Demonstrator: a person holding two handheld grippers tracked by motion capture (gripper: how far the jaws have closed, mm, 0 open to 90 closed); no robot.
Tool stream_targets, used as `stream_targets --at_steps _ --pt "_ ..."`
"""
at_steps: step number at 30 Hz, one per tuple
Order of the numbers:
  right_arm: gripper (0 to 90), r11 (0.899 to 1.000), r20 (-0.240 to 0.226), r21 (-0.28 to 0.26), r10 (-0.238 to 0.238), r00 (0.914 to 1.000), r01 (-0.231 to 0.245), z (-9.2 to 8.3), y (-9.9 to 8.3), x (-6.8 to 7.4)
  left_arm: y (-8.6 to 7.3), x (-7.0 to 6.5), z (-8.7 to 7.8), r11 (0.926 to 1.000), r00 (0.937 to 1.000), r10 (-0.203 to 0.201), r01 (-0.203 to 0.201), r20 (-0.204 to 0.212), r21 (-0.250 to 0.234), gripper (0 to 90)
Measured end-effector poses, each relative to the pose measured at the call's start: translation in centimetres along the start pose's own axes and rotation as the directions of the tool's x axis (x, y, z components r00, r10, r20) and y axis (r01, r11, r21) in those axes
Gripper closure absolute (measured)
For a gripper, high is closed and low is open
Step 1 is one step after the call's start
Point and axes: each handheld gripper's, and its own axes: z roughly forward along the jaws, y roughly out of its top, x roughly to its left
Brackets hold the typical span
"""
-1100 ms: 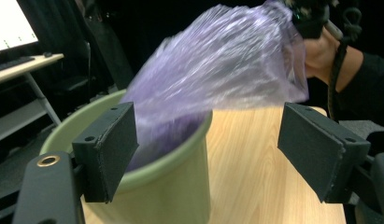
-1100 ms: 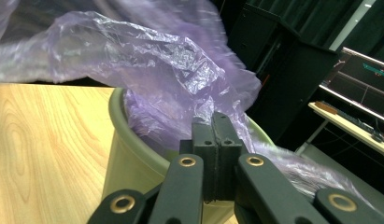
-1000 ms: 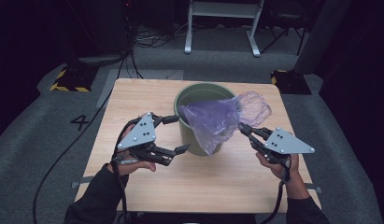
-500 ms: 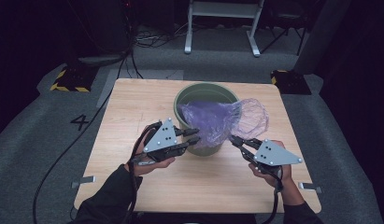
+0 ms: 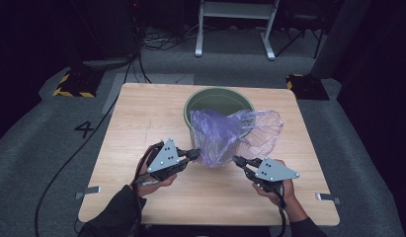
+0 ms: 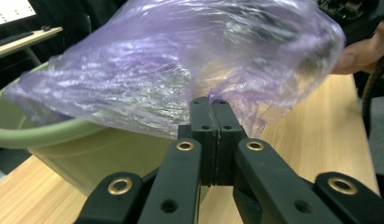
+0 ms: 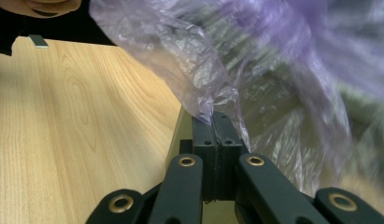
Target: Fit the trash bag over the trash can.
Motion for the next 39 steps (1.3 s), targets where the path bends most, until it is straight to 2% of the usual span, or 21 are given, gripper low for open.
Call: stream_targets --at_steps 2,5,6,8,9,14,17,20,22,24,26,27,28,31,33,37,38,39 --pt "90.0 1.000 -0.009 0.012 0.024 0.9997 -0.024 0.2 -0.8 0.0 -0.4 0.0 0.1 1.0000 0.9999 -0.001 0.001 -0.011 0.006 89.7" --pt "90.0 0.999 -0.022 0.022 0.046 0.9987 -0.046 0.3 -1.7 -0.1 -1.0 0.3 0.3 0.9997 0.9997 -0.024 0.024 -0.006 0.007 89.8" --pt "87.2 0.998 -0.021 0.028 0.052 0.9984 -0.052 0.2 -1.9 -0.1 -1.1 0.4 0.4 0.9997 0.9997 -0.023 0.023 -0.007 0.009 89.8" --pt "66.8 0.997 -0.038 0.031 0.072 0.9967 -0.071 0.0 -2.1 -0.3 -1.3 0.5 0.5 0.9989 0.9989 -0.047 0.047 -0.008 -0.003 89.8" --pt "62.8 0.996 -0.032 0.030 0.083 0.9960 -0.082 -0.3 -2.2 -0.4 -1.3 0.6 0.5 0.9986 0.9986 -0.052 0.052 -0.009 -0.006 89.8" --pt "46.6 0.995 -0.024 -0.046 0.089 0.9958 -0.090 -2.9 -1.9 -0.8 -1.7 0.9 0.3 0.9983 0.9983 -0.058 0.058 -0.009 -0.007 89.8" --pt "41.1 0.990 0.014 -0.076 0.118 0.9929 -0.117 -4.5 -1.8 -1.2 -1.9 1.1 0.1 0.9978 0.9976 -0.067 0.067 -0.016 0.001 89.8" --pt "34.3 0.988 0.069 -0.099 0.126 0.9896 -0.119 -6.2 -1.2 -1.8 -2.0 1.3 0.0 0.9981 0.9979 -0.061 0.062 -0.022 0.009 89.8" --pt "31.6 0.989 0.123 -0.107 0.118 0.9853 -0.105 -7.0 -0.5 -2.3 -2.0 1.4 0.0 0.9982 0.9980 -0.058 0.058 -0.026 0.018 89.8" --pt "30.0 0.990 0.162 -0.100 0.118 0.9796 -0.103 -7.6 0.3 -3.0 -2.1 1.5 0.0 0.9978 0.9977 -0.062 0.062 -0.030 0.021 89.8" --pt "27.9 0.991 0.215 -0.094 0.115 0.9698 -0.097 -7.8 1.1 -3.8 -2.2 1.8 0.1 0.9977 0.9977 -0.062 0.063 -0.029 0.026 89.8" --pt "28.1 0.990 0.218 -0.103 0.117 0.9690 -0.096 -8.0 1.5 -4.4 -2.3 1.9 0.1 0.9973 0.9974 -0.065 0.066 -0.031 0.032 89.8" --pt "28.0 0.989 0.236 -0.112 0.118 0.9645 -0.094 -8.1 2.0 -4.8 -2.4 2.0 0.2 0.9971 0.9972 -0.067 0.068 -0.034 0.033 89.8" --pt "28.0 0.991 0.277 -0.125 0.090 0.9565 -0.057 -8.0 3.5 -6.3 -2.6 2.4 0.2 0.9966 0.9967 -0.070 0.072 -0.042 0.041 89.8" --pt "28.1 0.992 0.280 -0.115 0.088 0.9559 -0.058 -7.4 4.2 -7.5 -2.9 2.7 0.3 0.9952 0.9953 -0.087 0.089 -0.044 0.042 89.8" --pt "25.4 0.991 0.275 -0.052 0.129 0.9528 -0.120 -5.5 4.6 -10.5 -3.3 3.1 0.4 0.9934 0.9937 -0.099 0.101 -0.052 0.053 89.8" --pt "23.4 0.991 0.269 -0.036 0.137 0.9534 -0.132 -5.1 4.6 -11.1 -3.4 3.2 0.5 0.9931 0.9936 -0.098 0.102 -0.056 0.059 89.8" --pt "20.6 0.986 0.239 -0.021 0.163 0.9573 -0.163 -4.6 4.4 -11.8 -3.5 3.3 0.5 0.9929 0.9937 -0.097 0.100 -0.057 0.063 89.8"
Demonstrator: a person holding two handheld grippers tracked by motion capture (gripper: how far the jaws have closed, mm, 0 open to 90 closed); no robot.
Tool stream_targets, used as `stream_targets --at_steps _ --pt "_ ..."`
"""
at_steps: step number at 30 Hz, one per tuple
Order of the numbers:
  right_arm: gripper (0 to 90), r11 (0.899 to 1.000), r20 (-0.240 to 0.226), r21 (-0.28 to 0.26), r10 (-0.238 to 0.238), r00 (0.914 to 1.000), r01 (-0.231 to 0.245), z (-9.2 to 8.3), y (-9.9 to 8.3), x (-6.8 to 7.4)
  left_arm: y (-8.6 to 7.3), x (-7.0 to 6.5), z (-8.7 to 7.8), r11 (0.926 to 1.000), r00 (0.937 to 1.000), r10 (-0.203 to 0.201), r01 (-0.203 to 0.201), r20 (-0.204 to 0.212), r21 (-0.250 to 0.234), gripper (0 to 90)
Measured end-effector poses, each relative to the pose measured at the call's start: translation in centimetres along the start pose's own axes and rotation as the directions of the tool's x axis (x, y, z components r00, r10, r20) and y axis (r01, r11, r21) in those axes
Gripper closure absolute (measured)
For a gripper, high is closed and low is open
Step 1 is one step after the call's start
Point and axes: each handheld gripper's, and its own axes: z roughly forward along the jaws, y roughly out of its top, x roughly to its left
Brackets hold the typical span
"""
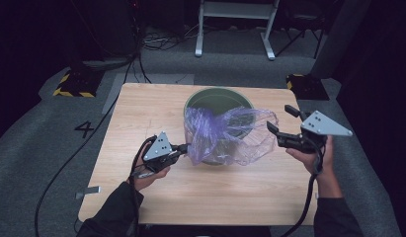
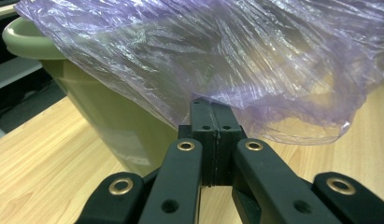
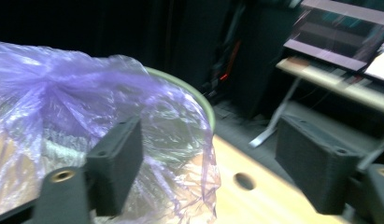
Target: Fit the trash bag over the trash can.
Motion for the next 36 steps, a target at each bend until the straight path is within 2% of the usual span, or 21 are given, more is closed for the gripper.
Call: stream_targets --at_steps 1,3,5,7,8,9,10,11,12,14,17,20,22,24,27,30,31,33,36 --pt "19.2 1.000 -0.016 0.007 0.018 0.9997 -0.018 0.4 0.0 -0.3 -0.1 0.1 0.1 1.0000 1.0000 -0.004 0.004 -0.001 0.001 89.8" --pt "15.2 0.998 -0.087 0.013 0.062 0.9943 -0.062 1.3 -0.2 -1.1 -0.2 0.4 0.1 0.9999 1.0000 -0.008 0.008 0.001 0.008 89.8" --pt "14.9 0.995 -0.103 0.033 0.097 0.9900 -0.094 2.4 -0.4 -1.7 -0.3 0.6 0.2 0.9998 1.0000 -0.009 0.009 -0.002 0.016 89.8" --pt "15.6 0.993 -0.109 0.062 0.105 0.9885 -0.098 3.3 -0.6 -1.8 -0.4 0.9 0.3 0.9997 0.9999 -0.013 0.013 -0.002 0.019 89.8" --pt "21.2 0.993 -0.127 0.069 0.106 0.9862 -0.098 3.7 -0.7 -1.8 -0.4 1.0 0.3 0.9996 0.9999 -0.014 0.014 -0.003 0.024 89.8" --pt "33.3 0.993 -0.164 0.074 0.103 0.9810 -0.092 4.1 -0.8 -1.6 -0.5 1.1 0.4 0.9995 0.9998 -0.021 0.021 -0.005 0.022 89.8" --pt "39.6 0.993 -0.161 0.078 0.099 0.9820 -0.087 4.3 -0.8 -1.5 -0.6 1.2 0.4 0.9995 0.9997 -0.025 0.025 -0.005 0.020 89.7" --pt "52.2 0.994 -0.151 0.072 0.086 0.9848 -0.076 4.5 -0.8 -1.3 -0.8 1.4 0.4 0.9993 0.9994 -0.033 0.033 -0.006 0.019 89.7" --pt "64.6 0.996 -0.167 0.061 0.072 0.9834 -0.062 4.5 -0.9 -1.2 -0.9 1.5 0.5 0.9990 0.9992 -0.038 0.038 -0.008 0.021 89.7" --pt "76.8 0.998 -0.134 0.052 0.047 0.9899 -0.040 4.5 -0.9 -1.0 -1.3 1.9 0.5 0.9985 0.9989 -0.045 0.045 -0.014 0.029 89.6" --pt "88.7 0.998 -0.107 0.045 0.039 0.9935 -0.034 4.4 -1.0 -0.9 -2.0 2.5 0.5 0.9967 0.9973 -0.073 0.073 -0.011 0.035 86.9" --pt "89.9 0.998 -0.081 0.044 0.043 0.9958 -0.039 4.2 -1.1 -1.1 -2.7 3.0 0.1 0.9951 0.9955 -0.092 0.093 -0.023 0.032 84.4" --pt "90.0 0.998 -0.061 0.049 0.051 0.9969 -0.048 4.1 -1.2 -1.2 -2.9 3.2 -0.2 0.9943 0.9942 -0.100 0.101 -0.041 0.034 78.2" --pt "90.0 0.997 -0.055 0.051 0.056 0.9969 -0.053 4.0 -1.3 -1.2 -3.1 3.2 -0.7 0.9934 0.9940 -0.105 0.106 -0.030 0.043 72.2" --pt "90.0 0.997 -0.044 0.053 0.059 0.9973 -0.057 3.9 -1.4 -1.1 -3.0 2.8 -1.4 0.9923 0.9936 -0.088 0.093 -0.071 0.081 55.0" --pt "90.0 0.997 -0.035 0.059 0.054 0.9980 -0.052 3.9 -1.4 -0.8 -2.7 2.4 -2.4 0.9908 0.9904 -0.098 0.107 -0.097 0.083 35.7" --pt "90.0 0.997 -0.034 0.059 0.052 0.9981 -0.049 3.9 -1.4 -0.8 -2.6 2.3 -2.9 0.9913 0.9903 -0.100 0.108 -0.096 0.076 29.0" --pt "90.0 0.997 -0.024 0.054 0.052 0.9984 -0.051 3.8 -1.3 -0.9 -2.3 1.9 -3.9 0.9935 0.9928 -0.099 0.103 -0.067 0.048 23.7" --pt "89.8 0.997 -0.016 0.054 0.048 0.9987 -0.047 3.6 -1.1 -0.9 -1.3 0.6 -5.0 0.9983 0.9979 -0.051 0.052 -0.039 0.026 15.6"
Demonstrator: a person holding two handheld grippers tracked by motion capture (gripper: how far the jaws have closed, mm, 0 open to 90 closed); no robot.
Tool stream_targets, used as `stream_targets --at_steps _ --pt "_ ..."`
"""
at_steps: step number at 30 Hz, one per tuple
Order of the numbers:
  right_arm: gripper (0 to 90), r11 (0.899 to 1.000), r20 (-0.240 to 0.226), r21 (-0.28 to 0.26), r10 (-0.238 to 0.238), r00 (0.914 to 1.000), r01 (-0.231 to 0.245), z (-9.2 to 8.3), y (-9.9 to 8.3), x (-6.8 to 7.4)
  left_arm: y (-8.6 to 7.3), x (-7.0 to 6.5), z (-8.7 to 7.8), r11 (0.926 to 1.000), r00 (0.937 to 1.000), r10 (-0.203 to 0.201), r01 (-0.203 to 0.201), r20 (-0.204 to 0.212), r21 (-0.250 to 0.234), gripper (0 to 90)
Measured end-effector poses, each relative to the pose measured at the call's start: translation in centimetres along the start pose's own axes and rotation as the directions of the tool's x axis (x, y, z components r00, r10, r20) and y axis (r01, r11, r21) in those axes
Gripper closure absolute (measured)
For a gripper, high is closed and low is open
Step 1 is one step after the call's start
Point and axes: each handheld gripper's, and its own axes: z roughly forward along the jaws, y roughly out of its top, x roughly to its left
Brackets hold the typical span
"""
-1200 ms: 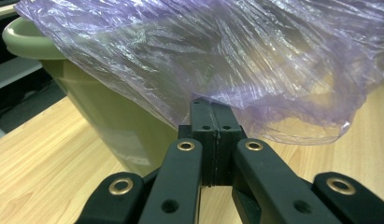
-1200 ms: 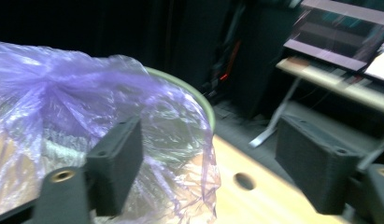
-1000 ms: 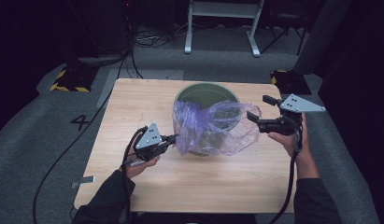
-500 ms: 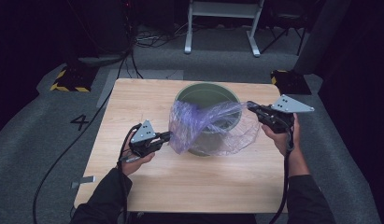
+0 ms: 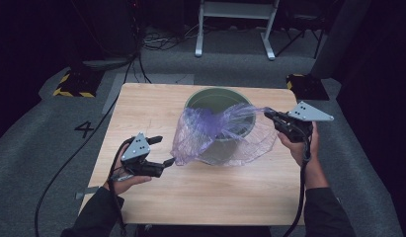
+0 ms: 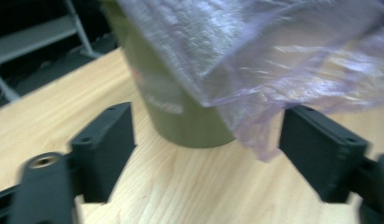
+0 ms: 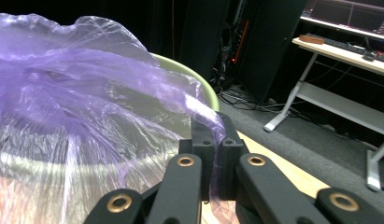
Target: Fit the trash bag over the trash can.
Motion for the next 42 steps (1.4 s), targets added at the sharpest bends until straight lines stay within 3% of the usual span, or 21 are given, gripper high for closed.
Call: stream_targets --at_steps 2,5,9,13,15,18,20,21,22,24,26,27,29,31,34,37,38,42 --pt "89.5 1.000 0.001 0.000 -0.004 1.0000 0.004 0.0 0.1 0.0 0.9 -1.3 -0.7 0.9987 0.9985 0.050 -0.049 0.023 -0.014 15.7" --pt "89.5 1.000 0.009 0.007 -0.015 0.9998 0.015 0.0 0.3 0.2 2.3 -2.9 -1.2 0.9940 0.9910 0.107 -0.106 0.080 -0.027 15.8" --pt "89.0 1.000 0.012 0.007 -0.014 0.9998 0.014 0.0 0.4 0.3 3.6 -4.2 -1.6 0.9898 0.9827 0.138 -0.132 0.124 -0.055 15.6" --pt "88.2 1.000 0.012 0.012 -0.018 0.9998 0.018 0.0 0.4 0.5 4.8 -5.0 -1.5 0.9891 0.9850 0.132 -0.124 0.110 -0.080 15.2" --pt "87.8 1.000 0.014 0.012 -0.020 0.9997 0.020 0.0 0.5 0.5 5.5 -5.2 -1.1 0.9894 0.9894 0.129 -0.123 0.068 -0.077 15.4" --pt "86.6 1.000 0.012 0.009 -0.023 0.9997 0.023 0.0 0.5 0.6 6.5 -5.0 -0.1 0.9905 0.9930 0.118 -0.118 0.001 -0.071 15.3" --pt "86.4 1.000 0.010 0.003 -0.024 0.9997 0.024 -0.1 0.6 0.7 6.9 -4.5 0.5 0.9913 0.9939 0.110 -0.110 0.003 -0.073 15.9" --pt "86.5 1.000 0.013 0.004 -0.026 0.9996 0.026 -0.1 0.7 0.7 7.1 -4.2 0.9 0.9916 0.9931 0.116 -0.117 -0.018 -0.056 18.5" --pt "86.5 0.999 0.013 0.004 -0.033 0.9994 0.033 -0.1 0.7 0.8 7.2 -3.9 1.0 0.9926 0.9931 0.110 -0.111 -0.041 -0.048 25.3" --pt "86.5 0.999 0.015 0.008 -0.038 0.9992 0.038 0.0 0.7 0.8 7.0 -2.9 1.3 0.9957 0.9970 0.069 -0.071 -0.034 -0.059 35.7" --pt "86.5 0.999 0.014 0.014 -0.041 0.9991 0.040 0.2 0.8 0.9 6.9 -2.0 1.5 0.9963 0.9969 0.062 -0.065 -0.049 -0.056 48.1" --pt "86.5 0.999 0.017 0.015 -0.045 0.9988 0.045 0.2 0.8 1.0 6.8 -1.5 1.6 0.9958 0.9962 0.063 -0.067 -0.060 -0.062 51.0" --pt "86.6 0.998 0.022 0.029 -0.055 0.9983 0.054 0.5 0.7 1.1 6.7 -0.4 1.5 0.9944 0.9984 0.035 -0.039 -0.045 -0.098 60.6" --pt "86.7 0.998 0.021 0.035 -0.047 0.9987 0.046 0.7 0.7 1.0 6.7 0.5 1.2 0.9931 0.9996 0.008 -0.011 -0.029 -0.116 60.8" --pt "86.7 0.999 0.023 0.033 -0.041 0.9989 0.040 0.8 0.6 1.0 6.8 0.8 0.9 0.9903 0.9991 -0.039 0.036 -0.018 -0.134 49.9" --pt "86.6 0.999 0.022 0.027 -0.032 0.9993 0.031 0.7 0.7 1.0 7.3 0.3 0.6 0.9934 0.9998 0.007 -0.009 -0.017 -0.115 47.3" --pt "86.5 0.999 0.021 0.024 -0.033 0.9992 0.032 0.7 0.7 1.0 7.6 0.0 0.6 0.9936 0.9991 0.040 -0.042 -0.014 -0.105 51.0" --pt "86.0 0.999 0.016 0.015 -0.049 0.9987 0.048 0.7 1.2 1.4 8.7 -0.4 0.8 0.9911 0.9938 0.111 -0.111 -0.006 -0.074 56.3"
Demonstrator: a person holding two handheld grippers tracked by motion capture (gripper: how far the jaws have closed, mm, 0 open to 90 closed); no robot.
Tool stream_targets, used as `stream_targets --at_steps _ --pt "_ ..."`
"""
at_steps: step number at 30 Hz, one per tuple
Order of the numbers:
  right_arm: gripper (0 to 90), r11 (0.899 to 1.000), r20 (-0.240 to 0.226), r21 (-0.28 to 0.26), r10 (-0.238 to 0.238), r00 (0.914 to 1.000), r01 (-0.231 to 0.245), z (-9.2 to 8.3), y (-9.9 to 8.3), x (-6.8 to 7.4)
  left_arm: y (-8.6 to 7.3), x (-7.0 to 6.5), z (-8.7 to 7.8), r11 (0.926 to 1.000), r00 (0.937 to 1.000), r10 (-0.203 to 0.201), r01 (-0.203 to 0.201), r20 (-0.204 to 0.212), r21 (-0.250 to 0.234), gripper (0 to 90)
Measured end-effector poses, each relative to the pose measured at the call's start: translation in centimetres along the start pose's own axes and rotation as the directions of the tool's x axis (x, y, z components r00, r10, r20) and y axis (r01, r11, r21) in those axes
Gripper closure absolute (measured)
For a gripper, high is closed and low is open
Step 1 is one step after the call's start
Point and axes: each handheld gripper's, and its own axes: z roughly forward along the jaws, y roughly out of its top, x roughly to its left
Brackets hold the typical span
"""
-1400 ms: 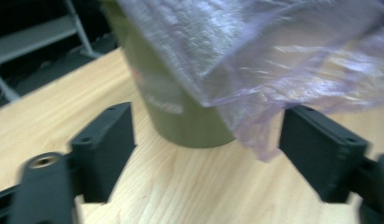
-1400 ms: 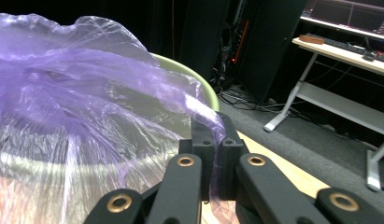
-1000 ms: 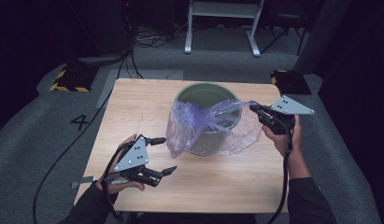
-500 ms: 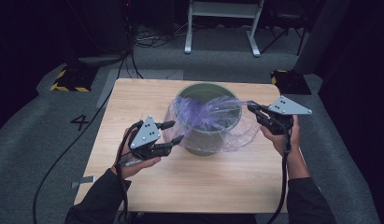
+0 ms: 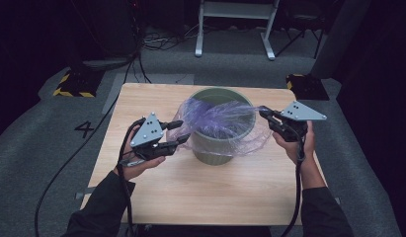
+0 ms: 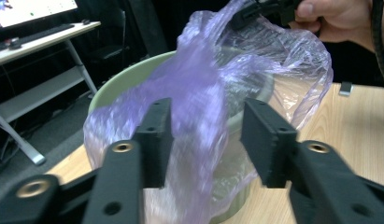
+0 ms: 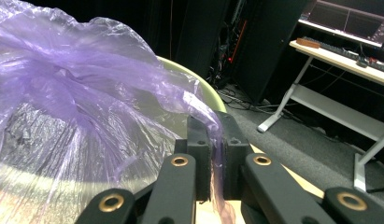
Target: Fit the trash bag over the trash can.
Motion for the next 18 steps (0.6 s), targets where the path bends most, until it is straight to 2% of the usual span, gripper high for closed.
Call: stream_targets --at_steps 1,3,7,9,12,18 --pt "85.8 1.000 -0.002 -0.002 -0.002 1.0000 0.002 0.0 0.1 0.1 0.2 0.1 0.1 1.0000 1.0000 0.007 -0.007 -0.005 0.002 56.5" --pt "85.7 1.000 0.000 -0.002 -0.009 1.0000 0.009 0.1 0.3 0.2 0.3 0.3 0.1 0.9998 0.9998 0.018 -0.018 -0.008 0.006 63.4" --pt "85.6 1.000 -0.001 0.001 -0.008 1.0000 0.008 0.2 0.4 0.3 0.1 1.0 0.7 0.9967 0.9979 0.062 -0.061 -0.020 0.053 73.2" --pt "85.6 1.000 -0.004 0.001 -0.003 1.0000 0.003 0.2 0.3 0.2 0.0 1.5 0.9 0.9961 0.9978 0.064 -0.062 -0.017 0.063 77.7" --pt "85.8 1.000 0.004 0.007 -0.003 1.0000 0.003 0.3 0.2 0.1 0.1 2.1 1.3 0.9946 0.9957 0.082 -0.079 -0.042 0.068 85.2" --pt "86.7 0.998 0.024 0.062 0.006 0.9997 -0.007 0.8 -0.2 -0.6 1.0 3.9 2.0 0.9963 0.9957 0.068 -0.065 -0.063 0.056 89.2"
